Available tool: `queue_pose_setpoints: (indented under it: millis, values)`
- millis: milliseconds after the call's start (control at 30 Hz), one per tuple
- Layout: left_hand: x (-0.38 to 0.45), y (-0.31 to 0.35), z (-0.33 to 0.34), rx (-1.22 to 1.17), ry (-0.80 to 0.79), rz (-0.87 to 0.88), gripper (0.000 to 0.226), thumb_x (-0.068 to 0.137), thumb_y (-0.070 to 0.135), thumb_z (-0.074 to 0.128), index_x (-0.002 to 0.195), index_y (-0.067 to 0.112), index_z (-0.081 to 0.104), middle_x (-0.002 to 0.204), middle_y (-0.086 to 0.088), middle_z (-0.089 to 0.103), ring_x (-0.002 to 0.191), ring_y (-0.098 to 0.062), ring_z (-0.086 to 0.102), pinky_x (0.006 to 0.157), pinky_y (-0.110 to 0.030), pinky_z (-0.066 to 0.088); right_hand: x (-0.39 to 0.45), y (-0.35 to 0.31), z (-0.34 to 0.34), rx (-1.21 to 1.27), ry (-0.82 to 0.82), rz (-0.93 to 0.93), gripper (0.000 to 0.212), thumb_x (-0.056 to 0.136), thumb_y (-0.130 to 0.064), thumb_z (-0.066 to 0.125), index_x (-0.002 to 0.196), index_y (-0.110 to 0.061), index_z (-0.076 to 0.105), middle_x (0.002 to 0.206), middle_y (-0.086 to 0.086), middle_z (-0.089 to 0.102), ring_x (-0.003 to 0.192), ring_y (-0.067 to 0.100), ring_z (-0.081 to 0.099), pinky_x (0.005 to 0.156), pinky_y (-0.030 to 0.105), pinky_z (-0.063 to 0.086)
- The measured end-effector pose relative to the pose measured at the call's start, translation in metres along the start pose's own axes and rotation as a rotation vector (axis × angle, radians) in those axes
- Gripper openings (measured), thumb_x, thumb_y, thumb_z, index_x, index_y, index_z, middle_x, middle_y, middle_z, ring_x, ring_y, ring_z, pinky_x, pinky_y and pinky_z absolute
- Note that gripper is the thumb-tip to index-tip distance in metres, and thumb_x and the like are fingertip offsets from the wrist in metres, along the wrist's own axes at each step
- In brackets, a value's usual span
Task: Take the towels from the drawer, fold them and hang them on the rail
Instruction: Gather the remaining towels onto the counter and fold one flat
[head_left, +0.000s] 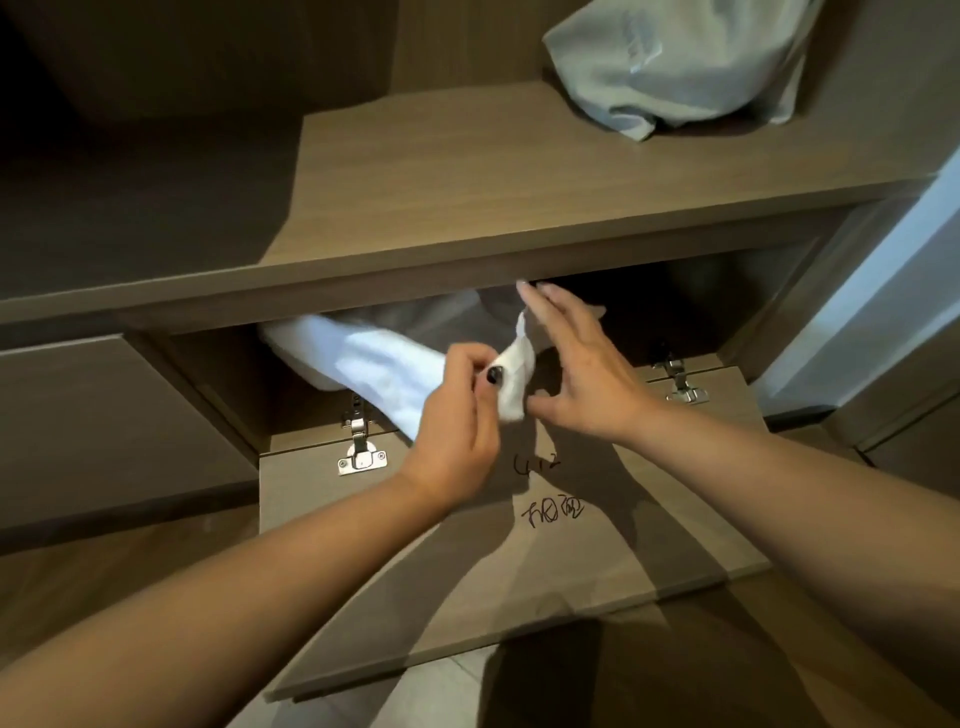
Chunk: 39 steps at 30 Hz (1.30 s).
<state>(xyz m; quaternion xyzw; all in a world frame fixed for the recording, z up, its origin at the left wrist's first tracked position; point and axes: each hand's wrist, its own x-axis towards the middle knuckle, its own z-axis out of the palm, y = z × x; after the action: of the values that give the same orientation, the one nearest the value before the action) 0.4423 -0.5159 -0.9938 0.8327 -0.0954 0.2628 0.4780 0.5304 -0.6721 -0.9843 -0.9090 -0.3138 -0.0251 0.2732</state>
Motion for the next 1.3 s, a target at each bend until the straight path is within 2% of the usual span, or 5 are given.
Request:
queue_pose_setpoints:
  millis: [133, 400, 700, 1067, 1300]
  values:
    - [-0.012, 0.009, 0.004, -0.105, -0.13, 0.051, 0.018, 0.097, 0.031, 0.048, 0.111, 0.023, 0.038, 0.092, 0.02, 0.05, 0.077, 0.004, 0.052, 0.068, -0.012, 0.04, -0.007, 0.0, 0.0, 0.053, 0.024, -0.169, 0.045, 0.071, -0.007, 0.083, 0.115, -0.006, 0.07, 0.144, 0.015, 0.049, 0.142, 0.035, 0.032, 0.112, 0.056, 0.033]
    - [0.014, -0.044, -0.01, 0.587, -0.209, -0.134, 0.108, 0.066, 0.051, 0.081, 0.152, 0.012, 0.028, 0.153, -0.013, 0.029, 0.138, -0.028, 0.026, 0.112, -0.049, 0.023, -0.02, -0.004, -0.025, 0.514, 0.182, 0.187, 0.005, 0.081, 0.008, 0.065, 0.079, 0.012, 0.065, 0.075, 0.026, 0.064, 0.07, 0.018, 0.056, 0.06, 0.034, 0.043]
    - [-0.007, -0.062, 0.005, 0.544, -0.694, -0.284, 0.06, 0.076, 0.063, 0.04, 0.12, 0.025, 0.054, 0.116, 0.003, 0.064, 0.114, -0.02, 0.054, 0.109, -0.046, 0.024, -0.013, 0.01, -0.042, 1.011, 0.14, 0.462, 0.013, 0.084, -0.007, 0.048, 0.084, -0.01, 0.061, 0.08, 0.009, 0.06, 0.079, 0.025, 0.058, 0.071, 0.036, 0.045]
    - [0.007, -0.046, 0.01, -0.077, -0.369, -0.508, 0.014, 0.091, 0.019, 0.068, 0.098, 0.018, 0.056, 0.083, -0.006, 0.071, 0.074, -0.017, 0.062, 0.069, -0.03, 0.05, -0.027, 0.036, -0.017, -0.29, -0.35, -0.037, 0.093, 0.072, -0.065, 0.062, 0.15, -0.034, 0.02, 0.113, -0.003, 0.059, 0.079, 0.012, 0.054, 0.061, 0.028, 0.039]
    - [0.02, -0.049, -0.002, 0.04, -0.6, -0.377, 0.055, 0.071, 0.027, 0.086, 0.119, 0.027, 0.057, 0.095, 0.006, 0.069, 0.086, -0.009, 0.065, 0.074, -0.021, 0.053, -0.023, 0.046, -0.006, -0.082, -0.146, 0.004, 0.028, 0.074, -0.041, 0.078, 0.075, -0.026, 0.054, 0.079, -0.005, 0.058, 0.079, 0.024, 0.061, 0.061, 0.033, 0.04]
